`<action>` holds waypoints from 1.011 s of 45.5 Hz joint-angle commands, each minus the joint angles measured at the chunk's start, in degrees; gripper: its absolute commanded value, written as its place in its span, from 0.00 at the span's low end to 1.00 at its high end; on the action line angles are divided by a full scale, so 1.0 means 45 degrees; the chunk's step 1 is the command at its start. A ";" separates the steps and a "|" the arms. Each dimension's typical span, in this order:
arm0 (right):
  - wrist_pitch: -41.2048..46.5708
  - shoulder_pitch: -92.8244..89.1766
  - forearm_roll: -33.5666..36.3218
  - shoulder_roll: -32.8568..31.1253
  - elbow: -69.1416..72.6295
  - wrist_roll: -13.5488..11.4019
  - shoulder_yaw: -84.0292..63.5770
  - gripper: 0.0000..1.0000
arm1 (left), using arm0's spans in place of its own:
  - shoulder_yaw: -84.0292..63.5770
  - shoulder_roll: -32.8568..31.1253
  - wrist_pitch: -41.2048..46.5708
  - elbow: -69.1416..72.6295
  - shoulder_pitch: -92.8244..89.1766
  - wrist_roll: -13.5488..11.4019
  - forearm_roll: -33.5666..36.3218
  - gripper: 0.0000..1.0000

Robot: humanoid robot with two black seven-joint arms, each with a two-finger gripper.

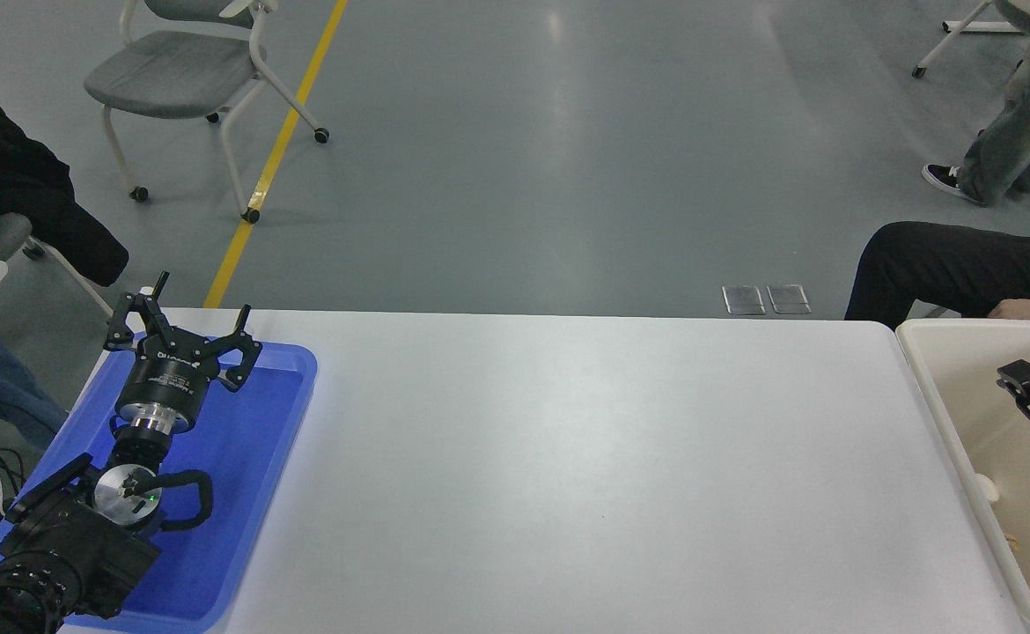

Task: Pick up paper ball place in dustbin

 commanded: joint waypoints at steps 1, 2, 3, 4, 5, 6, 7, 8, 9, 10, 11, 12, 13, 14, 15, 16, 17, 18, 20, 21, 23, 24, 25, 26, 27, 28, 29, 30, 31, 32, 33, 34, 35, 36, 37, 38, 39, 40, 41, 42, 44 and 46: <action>0.0046 0.0087 0.0048 -0.1257 0.3217 0.0019 0.3703 1.00 | 0.0003 -0.0001 0.0000 -0.0015 0.0016 0.0002 0.0001 1.00; 0.0046 0.0047 0.0028 -0.1394 0.3687 0.0019 0.4192 1.00 | 0.0003 -0.0001 0.0000 -0.0015 0.0016 0.0002 0.0001 1.00; 0.0046 0.0008 0.0048 -0.1473 0.4098 0.0019 0.4603 1.00 | 0.0003 -0.0001 0.0000 0.0023 0.0016 0.0002 0.0001 1.00; 0.0065 0.0008 0.0048 -0.1532 0.4450 0.0019 0.5032 1.00 | 0.0003 -0.0001 0.0000 0.0024 0.0016 0.0002 0.0001 1.00; 0.0085 -0.0031 0.0086 -0.1571 0.4821 0.0019 0.5423 1.00 | 0.0003 -0.0001 0.0000 0.0024 0.0016 0.0002 0.0001 1.00; 0.0104 -0.0070 0.0125 -0.1571 0.5153 0.0019 0.5756 1.00 | 0.0003 -0.0001 0.0000 -0.0015 0.0016 0.0002 0.0001 1.00; 0.0104 -0.0109 0.0223 -0.1571 0.5524 0.0019 0.6049 1.00 | 0.0003 -0.0001 0.0000 0.0023 0.0016 0.0002 0.0001 1.00; 0.0085 -0.0187 0.0340 -0.1591 0.5876 0.0019 0.6284 1.00 | 0.0003 -0.0001 0.0000 0.0024 0.0016 0.0002 0.0001 1.00; 0.0065 -0.0265 0.0476 -0.1571 0.6246 0.0019 0.6519 1.00 | 0.0003 -0.0001 0.0000 0.0024 0.0016 0.0002 0.0001 1.00; 0.0085 -0.0324 0.0671 -0.1571 0.6540 0.0019 0.6656 1.00 | 0.0003 -0.0001 0.0000 0.0024 0.0016 0.0002 0.0001 1.00; 0.0104 -0.0382 0.0924 -0.1552 0.6853 0.0000 0.6793 1.00 | 0.0003 -0.0001 0.0000 0.0024 0.0016 0.0002 0.0001 1.00; 0.0104 -0.0421 0.1333 -0.1474 0.7223 -0.0001 0.6910 1.00 | 0.0003 -0.0001 0.0000 -0.0015 0.0016 0.0002 0.0001 1.00; 0.0104 -0.0460 0.1685 -0.1435 0.7439 -0.0001 0.6970 1.00 | 0.0003 -0.0001 0.0000 -0.0015 0.0016 0.0002 0.0001 1.00; 0.0104 -0.0480 0.2114 -0.1376 0.7596 -0.0001 0.6970 1.00 | 0.0003 -0.0001 0.0000 0.0023 0.0016 0.0002 0.0001 1.00; 0.0143 -0.0500 0.2524 -0.1260 0.7753 0.0019 0.6970 1.00 | 0.0003 -0.0001 0.0000 0.0024 0.0016 0.0002 0.0001 1.00; 0.0163 -0.0500 0.2992 -0.1123 0.7889 0.0000 0.6970 1.00 | 0.0003 -0.0001 0.0000 0.0024 0.0016 0.0002 0.0001 1.00; 0.0182 -0.0519 0.3461 -0.0967 0.8026 -0.0001 0.6989 1.00 | 0.0003 -0.0001 0.0000 0.0024 0.0016 0.0002 0.0001 1.00; 0.0182 -0.0519 0.3949 -0.0850 0.8144 -0.0001 0.6990 1.00 | 0.0003 -0.0001 0.0000 -0.0015 0.0016 0.0002 0.0001 1.00; 0.0202 -0.0539 0.4906 -0.0615 0.8281 -0.0001 0.7009 1.00 | 0.0003 -0.0001 0.0000 -0.0015 0.0016 0.0002 0.0001 1.00; 0.0202 -0.0520 0.5433 -0.0517 0.8281 -0.0001 0.7009 1.00 | 0.0003 -0.0001 0.0000 -0.0015 0.0016 0.0002 0.0001 1.00; 0.0202 -0.0520 0.6585 -0.0244 0.8301 -0.0001 0.7009 1.00 | 0.0003 -0.0001 0.0000 0.0024 0.0016 0.0002 0.0001 1.00; 0.0202 -0.0519 0.7132 -0.0127 0.8301 -0.0001 0.7048 1.00 | 0.0003 -0.0001 0.0000 -0.0015 0.0035 0.0002 0.0001 1.00; 0.0202 -0.0519 0.7718 0.0009 0.8282 -0.0001 0.7068 1.00 | 0.0003 -0.0001 0.0000 0.0023 0.0035 0.0002 0.0001 1.00; 0.0202 -0.0539 0.8246 0.0108 0.8281 -0.0001 0.7087 1.00 | 0.0003 -0.0001 0.0000 -0.0015 0.0035 0.0002 0.0001 1.00; 0.0221 -0.0539 0.8696 0.0205 0.8262 -0.0001 0.7107 1.00 | 0.0003 -0.0001 0.0000 0.0023 0.0035 0.0002 0.0001 1.00; 0.0241 -0.0539 0.9164 0.0303 0.8243 -0.0001 0.7107 1.00 | 0.0003 -0.0001 0.0000 -0.0015 0.0035 0.0002 0.0001 1.00; 0.0260 -0.0539 0.9478 0.0420 0.8204 -0.0001 0.7107 1.00 | 0.0003 -0.0001 0.0000 0.0023 0.0035 0.0002 0.0001 1.00; 0.0299 -0.0558 0.9791 0.0537 0.8165 -0.0001 0.7107 1.00 | 0.0003 -0.0001 0.0000 0.0024 0.0035 0.0002 0.0001 1.00; 0.0377 -0.0559 1.0045 0.0654 0.8106 -0.0001 0.7107 1.00 | 0.0003 -0.0001 0.0000 -0.0015 0.0035 0.0002 0.0001 1.00; 0.0436 -0.0578 1.0202 0.0791 0.8086 -0.0001 0.7107 1.00 | 0.0003 -0.0001 0.0000 -0.0015 0.0016 0.0002 0.0001 1.00; 0.0514 -0.0617 1.0301 0.0947 0.8067 -0.0001 0.7107 1.00 | 0.0003 -0.0001 0.0000 -0.0015 0.0035 0.0002 0.0001 1.00; 0.0592 -0.0656 1.0321 0.1122 0.8067 -0.0001 0.7107 1.00 | 0.0003 -0.0001 0.0000 -0.0015 0.0035 0.0002 0.0001 1.00; 0.0670 -0.0714 1.0341 0.1279 0.8067 -0.0001 0.7126 1.00 | 0.0003 -0.0001 0.0000 -0.0015 0.0035 0.0002 0.0001 1.00; 0.0729 -0.0792 1.0360 0.1435 0.8028 -0.0001 0.7146 1.00 | 0.0003 -0.0001 0.0000 -0.0015 0.0035 0.0002 0.0001 1.00; 0.0845 -0.0890 1.0360 0.1572 0.7989 0.0019 0.7165 1.00 | 0.0003 -0.0001 0.0000 -0.0015 0.0035 0.0002 0.0001 1.00; 0.0943 -0.0968 1.0360 0.1728 0.7931 0.0019 0.7185 1.00 | 0.0003 -0.0001 0.0000 0.0023 0.0035 0.0002 0.0001 1.00; 0.1079 -0.1046 1.0360 0.1884 0.7833 0.0019 0.7224 1.00 | 0.0003 -0.0001 0.0000 0.0024 0.0035 0.0002 0.0001 1.00; 0.1235 -0.1124 1.0360 0.2021 0.7697 0.0019 0.7263 1.00 | 0.0003 -0.0001 0.0000 -0.0015 0.0035 0.0002 0.0001 1.00; 0.1411 -0.1202 1.0360 0.2177 0.7541 0.0019 0.7282 1.00 | 0.0003 -0.0001 0.0000 0.0023 0.0016 0.0002 0.0001 1.00; 0.1626 -0.1280 1.0380 0.2295 0.7346 0.0019 0.7321 1.00 | 0.0003 -0.0001 0.0000 -0.0015 0.0035 0.0002 0.0001 1.00; 0.2250 -0.1437 1.0380 0.2568 0.6799 0.0019 0.7341 1.00 | -0.0016 -0.0001 0.0000 -0.0015 0.0035 0.0002 0.0001 1.00; 0.2719 -0.1593 1.0380 0.2686 0.6389 0.0019 0.7341 1.00 | 0.0003 -0.0001 0.0000 -0.0015 0.0035 0.0002 0.0001 1.00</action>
